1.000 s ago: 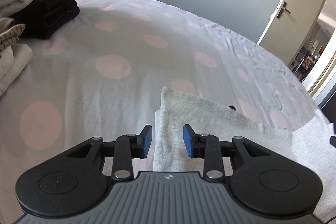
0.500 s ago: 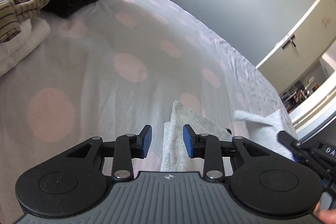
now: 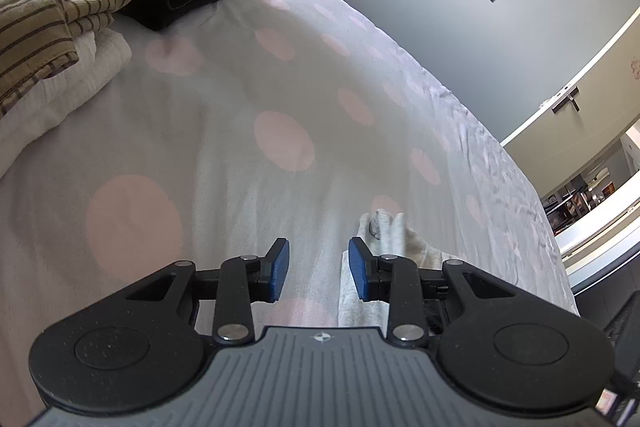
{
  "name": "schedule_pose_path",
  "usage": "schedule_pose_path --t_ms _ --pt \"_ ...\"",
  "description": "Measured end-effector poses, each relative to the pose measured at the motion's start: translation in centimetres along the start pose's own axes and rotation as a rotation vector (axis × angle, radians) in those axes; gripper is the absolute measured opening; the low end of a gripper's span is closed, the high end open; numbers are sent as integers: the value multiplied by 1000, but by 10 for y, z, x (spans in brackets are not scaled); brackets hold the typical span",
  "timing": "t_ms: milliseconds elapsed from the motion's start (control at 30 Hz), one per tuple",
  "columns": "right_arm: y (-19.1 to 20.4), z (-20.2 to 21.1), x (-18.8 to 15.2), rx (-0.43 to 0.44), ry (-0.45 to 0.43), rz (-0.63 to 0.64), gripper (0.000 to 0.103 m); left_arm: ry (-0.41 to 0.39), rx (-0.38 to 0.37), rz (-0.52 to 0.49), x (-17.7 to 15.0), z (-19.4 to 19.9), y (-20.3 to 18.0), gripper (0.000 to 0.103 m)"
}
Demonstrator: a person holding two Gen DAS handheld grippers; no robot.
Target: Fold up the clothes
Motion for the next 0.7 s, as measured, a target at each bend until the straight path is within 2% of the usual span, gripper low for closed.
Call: schedule_pose_path --t_ms 100,200,267,400,600,667,700 --pt "2 -4 -5 -18 18 27 8 21 2 -21 -1 -1 -2 37" --pt "7 4 -3 -23 24 43 14 33 6 -35 -1 4 -5 37" --pt "8 21 0 -7 10 61 15 30 2 -48 1 10 -7 37" --pt "5 64 6 24 -37 101 25 52 -18 -94 -5 27 -14 37" --pt "-41 133 1 -34 -109 192 27 151 -46 -67 -30 44 -17 38" --pt "-61 153 -6 -58 -118 211 29 173 -53 -56 -37 50 -18 44" --pt "-70 161 -11 -67 -120 215 34 180 -58 -54 -40 52 -19 47"
Point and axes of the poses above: each gripper's, at about its wrist camera, not at the fingertips, and z roughly against the way its jaws point, y to its left, x to its top, the point moved 2 cm from there along -z, roughly the way its jaws point, and after that the axes turned 9 degrees about -y, right-handed, at the moved point
